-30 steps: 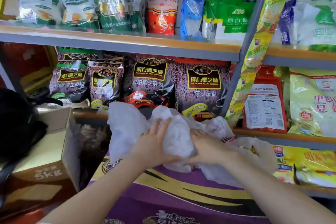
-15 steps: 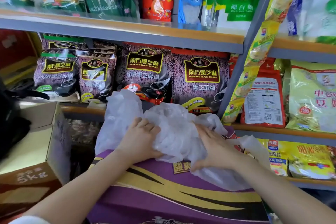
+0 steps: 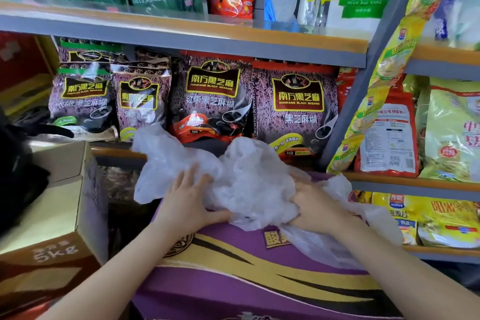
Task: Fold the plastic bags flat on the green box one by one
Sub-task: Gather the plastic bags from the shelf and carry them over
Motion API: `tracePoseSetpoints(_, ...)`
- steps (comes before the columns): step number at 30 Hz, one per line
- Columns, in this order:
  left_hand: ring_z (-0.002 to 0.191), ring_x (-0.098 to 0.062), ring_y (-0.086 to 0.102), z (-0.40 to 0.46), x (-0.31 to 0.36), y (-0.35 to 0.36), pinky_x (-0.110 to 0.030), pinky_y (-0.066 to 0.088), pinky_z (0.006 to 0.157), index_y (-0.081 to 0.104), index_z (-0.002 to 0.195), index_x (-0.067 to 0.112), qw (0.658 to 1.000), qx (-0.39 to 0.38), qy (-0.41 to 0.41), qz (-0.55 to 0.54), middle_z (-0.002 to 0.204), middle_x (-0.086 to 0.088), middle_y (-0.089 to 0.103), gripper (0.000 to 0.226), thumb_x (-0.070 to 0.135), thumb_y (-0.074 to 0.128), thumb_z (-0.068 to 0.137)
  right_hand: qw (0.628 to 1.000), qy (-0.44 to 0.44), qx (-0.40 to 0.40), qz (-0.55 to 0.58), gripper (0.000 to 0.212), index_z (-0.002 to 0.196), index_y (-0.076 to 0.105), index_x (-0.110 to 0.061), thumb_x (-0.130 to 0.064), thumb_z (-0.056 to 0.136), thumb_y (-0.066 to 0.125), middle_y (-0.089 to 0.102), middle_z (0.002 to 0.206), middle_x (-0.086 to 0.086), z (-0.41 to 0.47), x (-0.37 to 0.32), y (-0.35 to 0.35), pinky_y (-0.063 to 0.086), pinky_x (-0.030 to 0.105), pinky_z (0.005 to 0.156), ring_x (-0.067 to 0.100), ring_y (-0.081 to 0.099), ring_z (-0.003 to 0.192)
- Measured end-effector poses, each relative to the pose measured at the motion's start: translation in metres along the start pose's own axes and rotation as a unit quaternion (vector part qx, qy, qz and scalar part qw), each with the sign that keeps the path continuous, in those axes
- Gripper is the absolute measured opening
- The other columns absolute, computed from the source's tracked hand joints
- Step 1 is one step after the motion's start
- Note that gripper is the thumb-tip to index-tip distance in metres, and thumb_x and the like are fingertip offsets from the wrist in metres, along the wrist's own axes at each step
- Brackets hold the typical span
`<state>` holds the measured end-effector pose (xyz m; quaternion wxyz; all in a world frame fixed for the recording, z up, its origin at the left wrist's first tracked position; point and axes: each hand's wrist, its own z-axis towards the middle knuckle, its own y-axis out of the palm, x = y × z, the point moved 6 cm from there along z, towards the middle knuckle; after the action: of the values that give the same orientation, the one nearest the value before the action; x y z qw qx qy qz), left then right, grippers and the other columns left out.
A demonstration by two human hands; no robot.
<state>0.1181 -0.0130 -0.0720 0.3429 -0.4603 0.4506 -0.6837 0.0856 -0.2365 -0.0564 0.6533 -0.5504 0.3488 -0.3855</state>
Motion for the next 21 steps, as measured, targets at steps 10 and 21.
tracePoseSetpoints(10,0.095,-0.026,0.057,0.013,0.02,-0.002,-0.025,0.036,0.07,0.045,0.122,0.014,0.97,0.005,-0.057,-0.237,0.091,0.003,0.053,0.067,0.03,0.079,0.066,0.938,0.159,0.108,0.29,0.104,0.14,0.013,-0.041,-0.057,0.056,0.072,0.034,0.131,-0.015,-0.009,0.005,-0.004,0.046,0.023,0.086,0.006,0.055,0.107)
tracePoseSetpoints(21,0.133,-0.028,0.028,-0.018,0.021,0.007,-0.04,0.027,0.104,0.06,0.097,0.032,0.988,-0.01,-0.019,-0.152,0.15,-0.003,0.021,0.075,0.076,0.049,0.038,0.988,0.128,-0.047,-0.072,0.074,0.131,0.043,-0.035,-0.07,0.069,0.024,0.039,0.135,-0.011,-0.027,-0.026,-0.003,0.032,0.026,0.059,0.019,0.061,0.094)
